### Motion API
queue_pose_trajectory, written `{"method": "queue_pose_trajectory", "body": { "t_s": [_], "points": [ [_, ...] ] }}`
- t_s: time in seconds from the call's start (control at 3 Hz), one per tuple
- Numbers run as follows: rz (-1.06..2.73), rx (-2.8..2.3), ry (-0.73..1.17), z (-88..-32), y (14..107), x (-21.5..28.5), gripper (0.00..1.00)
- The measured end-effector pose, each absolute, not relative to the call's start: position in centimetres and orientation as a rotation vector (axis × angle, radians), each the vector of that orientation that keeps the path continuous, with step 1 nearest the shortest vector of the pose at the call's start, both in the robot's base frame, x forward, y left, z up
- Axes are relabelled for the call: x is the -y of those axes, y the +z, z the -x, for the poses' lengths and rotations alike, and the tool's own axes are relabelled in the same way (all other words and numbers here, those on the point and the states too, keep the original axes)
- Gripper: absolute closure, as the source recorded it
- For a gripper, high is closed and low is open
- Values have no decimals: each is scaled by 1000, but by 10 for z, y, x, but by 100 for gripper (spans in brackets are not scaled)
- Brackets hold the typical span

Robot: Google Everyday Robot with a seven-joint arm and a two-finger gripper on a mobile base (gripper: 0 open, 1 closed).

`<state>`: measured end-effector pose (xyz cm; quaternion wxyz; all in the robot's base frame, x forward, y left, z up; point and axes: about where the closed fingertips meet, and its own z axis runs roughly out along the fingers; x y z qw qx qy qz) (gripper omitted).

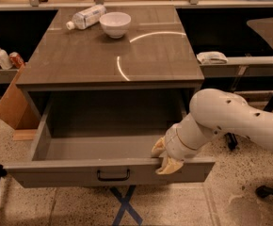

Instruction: Open top drawer

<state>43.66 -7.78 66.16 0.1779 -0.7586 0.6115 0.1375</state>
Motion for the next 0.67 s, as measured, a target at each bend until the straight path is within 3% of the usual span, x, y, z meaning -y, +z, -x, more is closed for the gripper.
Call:
{"method": "queue_pose_trajectory", "body": {
  "t_s": [0.33, 0.67],
  "points": [
    [2149, -1729, 390, -436, 661, 77, 11],
    [2150, -1728, 390, -436, 661, 77, 0]
  ]
}}
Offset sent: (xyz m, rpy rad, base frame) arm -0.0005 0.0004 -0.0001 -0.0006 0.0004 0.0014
